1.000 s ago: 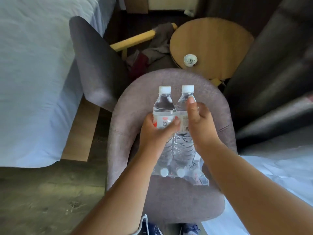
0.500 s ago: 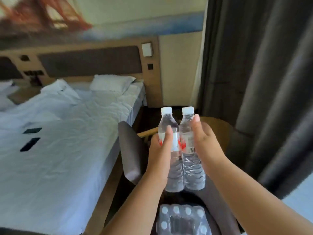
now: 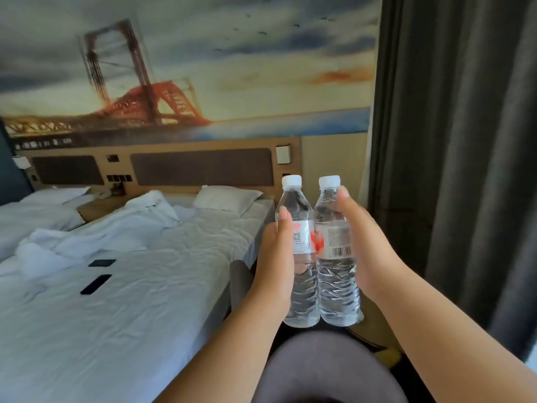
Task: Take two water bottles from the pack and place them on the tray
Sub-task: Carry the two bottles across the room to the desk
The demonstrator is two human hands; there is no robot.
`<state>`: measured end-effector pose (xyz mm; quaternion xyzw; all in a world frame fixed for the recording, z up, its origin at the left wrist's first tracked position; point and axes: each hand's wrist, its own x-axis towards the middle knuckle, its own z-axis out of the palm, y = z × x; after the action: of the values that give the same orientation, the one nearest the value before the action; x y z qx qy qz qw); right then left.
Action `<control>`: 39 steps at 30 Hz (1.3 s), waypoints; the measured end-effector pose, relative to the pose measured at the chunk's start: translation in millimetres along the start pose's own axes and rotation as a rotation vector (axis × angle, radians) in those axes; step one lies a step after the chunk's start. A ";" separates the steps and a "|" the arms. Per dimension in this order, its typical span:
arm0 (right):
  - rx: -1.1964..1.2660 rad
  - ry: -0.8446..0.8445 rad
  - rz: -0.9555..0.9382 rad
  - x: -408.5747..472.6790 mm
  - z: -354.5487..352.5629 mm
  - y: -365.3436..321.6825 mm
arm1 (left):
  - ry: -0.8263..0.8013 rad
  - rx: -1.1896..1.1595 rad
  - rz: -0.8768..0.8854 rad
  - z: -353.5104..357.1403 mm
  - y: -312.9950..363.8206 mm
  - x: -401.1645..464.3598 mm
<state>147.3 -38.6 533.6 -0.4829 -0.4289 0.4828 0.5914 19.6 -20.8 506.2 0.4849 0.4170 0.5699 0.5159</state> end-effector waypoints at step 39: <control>-0.061 -1.150 -0.066 -445.4 545.9 136.7 | 1.246 0.190 0.253 -547.2 96.3 -474.7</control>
<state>-479.5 -382.5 471.0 -0.1462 -0.7100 0.6364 0.2636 -537.2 -489.8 442.4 0.1520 0.6267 0.7619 0.0607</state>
